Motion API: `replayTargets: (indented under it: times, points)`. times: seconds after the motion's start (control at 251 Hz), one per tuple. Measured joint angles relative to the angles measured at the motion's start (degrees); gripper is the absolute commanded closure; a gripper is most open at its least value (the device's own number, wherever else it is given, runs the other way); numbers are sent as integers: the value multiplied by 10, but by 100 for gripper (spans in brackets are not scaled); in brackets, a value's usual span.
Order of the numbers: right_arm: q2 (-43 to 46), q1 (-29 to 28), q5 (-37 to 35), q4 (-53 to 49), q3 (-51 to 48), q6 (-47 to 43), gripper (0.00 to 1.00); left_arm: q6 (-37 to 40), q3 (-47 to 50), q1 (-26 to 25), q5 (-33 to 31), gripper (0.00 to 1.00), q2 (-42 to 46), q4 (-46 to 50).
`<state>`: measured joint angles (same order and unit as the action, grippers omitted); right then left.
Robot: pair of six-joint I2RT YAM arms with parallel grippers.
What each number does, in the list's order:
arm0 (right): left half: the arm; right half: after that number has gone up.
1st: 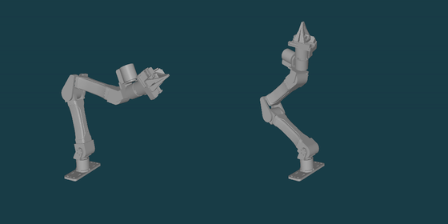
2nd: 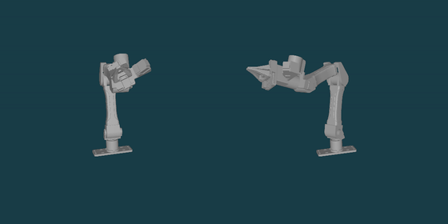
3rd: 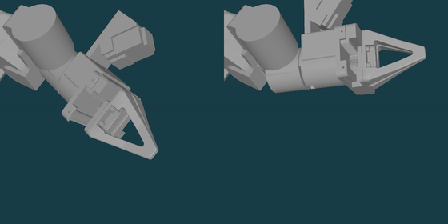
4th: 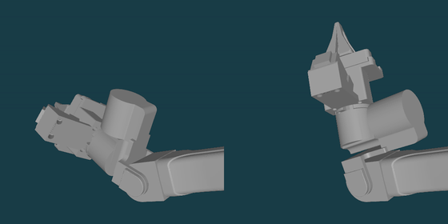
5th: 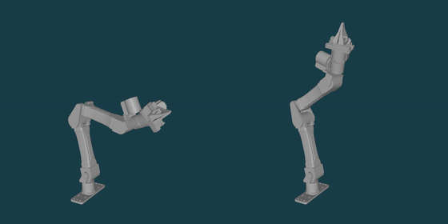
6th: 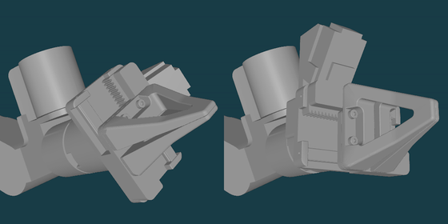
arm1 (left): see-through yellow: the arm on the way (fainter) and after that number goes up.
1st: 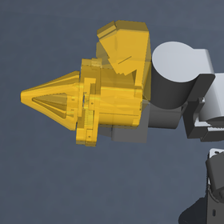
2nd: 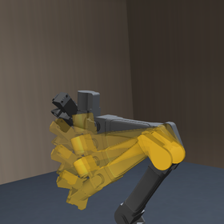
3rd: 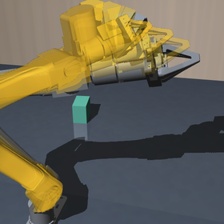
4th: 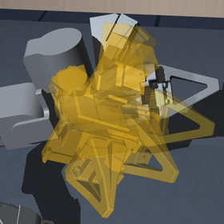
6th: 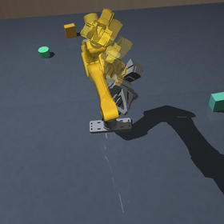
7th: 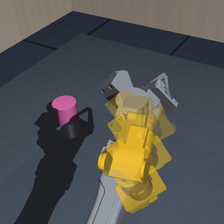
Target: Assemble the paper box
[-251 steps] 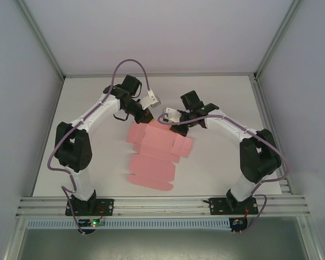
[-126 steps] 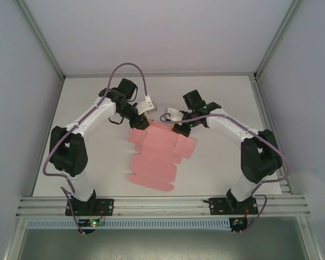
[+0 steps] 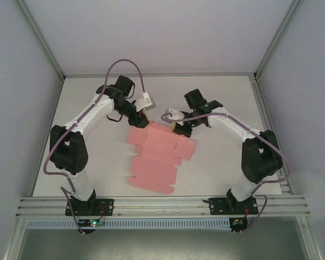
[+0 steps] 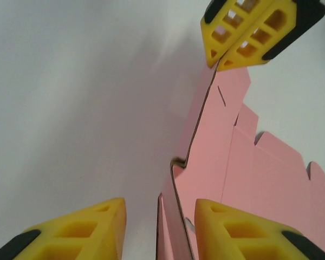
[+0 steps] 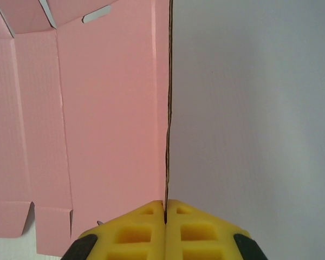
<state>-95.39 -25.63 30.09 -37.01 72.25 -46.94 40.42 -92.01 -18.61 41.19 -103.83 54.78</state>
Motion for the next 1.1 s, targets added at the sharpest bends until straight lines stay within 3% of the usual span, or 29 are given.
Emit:
replayTargets:
  times: [0.18,0.303,0.443,0.619,0.778,0.966,1.097]
  points:
    - [0,0,-2,1,4,7,100,21,-45,0,29,90,-35,36]
    - [0,0,-23,14,4,38,100,6,-33,0,32,100,-32,26]
    - [0,-2,-53,58,-10,88,100,-58,29,0,-1,100,-3,-66]
    - [0,-13,-93,130,-24,208,100,-209,99,-23,-138,100,42,-223]
    - [-1,-29,-152,172,-24,315,100,-327,106,-65,-290,100,53,-292]
    - [-11,-38,-189,193,-24,394,100,-384,116,-94,-373,100,52,-324]
    - [-11,-40,-203,193,-24,454,100,-467,139,-115,-435,100,52,-351]
